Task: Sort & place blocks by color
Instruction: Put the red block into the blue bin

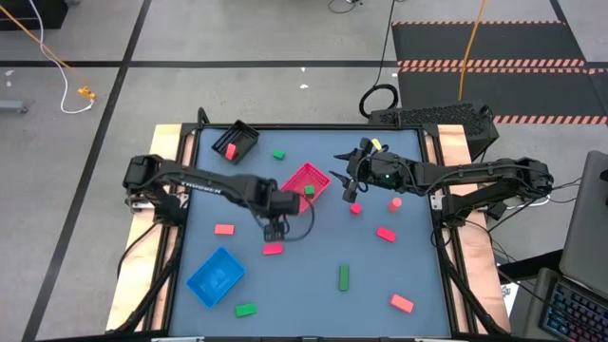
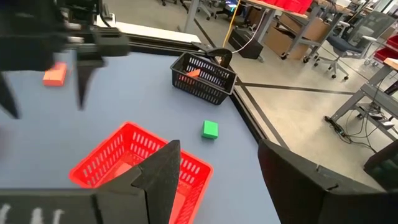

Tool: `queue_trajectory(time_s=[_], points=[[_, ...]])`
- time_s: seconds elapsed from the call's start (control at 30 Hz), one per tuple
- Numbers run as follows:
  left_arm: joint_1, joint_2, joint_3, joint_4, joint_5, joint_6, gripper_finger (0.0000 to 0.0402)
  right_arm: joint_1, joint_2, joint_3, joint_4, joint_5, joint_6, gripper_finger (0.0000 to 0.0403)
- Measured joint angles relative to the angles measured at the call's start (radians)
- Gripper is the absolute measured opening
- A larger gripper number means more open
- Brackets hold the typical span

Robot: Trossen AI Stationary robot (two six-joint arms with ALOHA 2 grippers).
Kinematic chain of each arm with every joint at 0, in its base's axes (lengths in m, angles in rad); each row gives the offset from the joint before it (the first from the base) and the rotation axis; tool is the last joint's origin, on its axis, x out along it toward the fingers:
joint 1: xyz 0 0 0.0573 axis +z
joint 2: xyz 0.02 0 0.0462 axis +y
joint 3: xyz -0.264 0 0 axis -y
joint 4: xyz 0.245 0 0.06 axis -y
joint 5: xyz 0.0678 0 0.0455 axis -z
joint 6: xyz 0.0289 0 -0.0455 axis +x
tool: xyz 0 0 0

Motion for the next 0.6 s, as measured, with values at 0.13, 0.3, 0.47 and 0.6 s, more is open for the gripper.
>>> queue_trajectory(time_s=[0.13, 0.3, 0.47, 0.6], points=[[-0.070, 0.000, 0.000, 0.002, -0.002, -0.044, 0.0292, 0.000, 0.000, 0.000, 0.000, 0.000, 0.004, 0.0210], [-0.133, 0.000, 0.000, 0.035, -0.071, -0.103, 0.0291, 0.000, 0.000, 0.000, 0.000, 0.000, 0.015, 0.0210], [-0.167, 0.000, 0.000, 0.075, -0.130, -0.134, 0.0288, 0.000, 0.000, 0.000, 0.000, 0.000, 0.015, 0.0210], [-0.179, 0.004, 0.000, 0.080, -0.158, -0.167, 0.0278, 0.000, 0.000, 0.000, 0.004, 0.000, 0.013, 0.0210]])
